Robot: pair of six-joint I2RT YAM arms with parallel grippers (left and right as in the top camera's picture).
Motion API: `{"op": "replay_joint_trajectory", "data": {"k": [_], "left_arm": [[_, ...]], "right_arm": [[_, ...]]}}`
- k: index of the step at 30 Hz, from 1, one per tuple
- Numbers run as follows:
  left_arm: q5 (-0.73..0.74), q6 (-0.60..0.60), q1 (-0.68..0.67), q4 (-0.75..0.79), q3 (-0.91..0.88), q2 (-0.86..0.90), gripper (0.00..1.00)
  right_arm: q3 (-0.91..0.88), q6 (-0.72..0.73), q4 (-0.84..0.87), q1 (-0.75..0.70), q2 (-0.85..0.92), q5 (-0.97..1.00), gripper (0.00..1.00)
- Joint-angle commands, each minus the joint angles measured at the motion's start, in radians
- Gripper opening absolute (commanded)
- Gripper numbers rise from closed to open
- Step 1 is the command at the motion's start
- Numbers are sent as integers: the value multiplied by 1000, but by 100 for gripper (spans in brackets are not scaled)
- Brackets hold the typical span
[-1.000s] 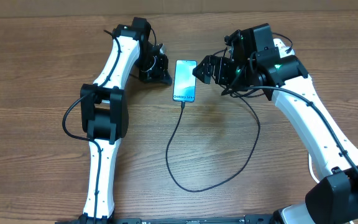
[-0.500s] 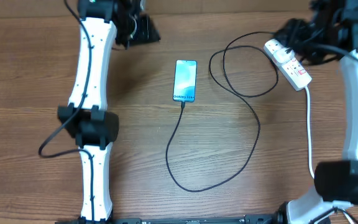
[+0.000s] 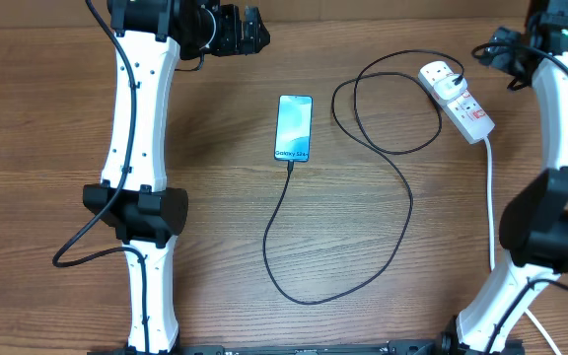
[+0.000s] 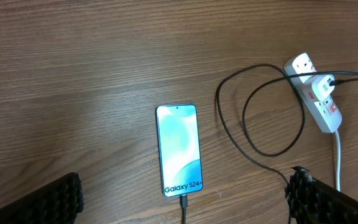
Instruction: Plug charger to phone and switch on socket
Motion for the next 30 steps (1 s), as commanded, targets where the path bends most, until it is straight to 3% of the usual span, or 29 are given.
{"op": "replay_joint_trajectory", "data": {"k": [1, 12, 18, 30], "left_arm": [[-10, 15, 2, 0, -5, 6, 100], [-10, 15, 2, 0, -5, 6, 100], [-10, 15, 2, 0, -5, 6, 100], [-10, 16, 2, 0, -5, 6, 100]], "right_arm": [[13, -2, 22, -8, 77, 84, 100], [13, -2, 71, -12, 200, 78, 100], [12, -89, 71, -59, 204, -189, 100], [12, -88, 62, -122, 224, -307, 100]]}}
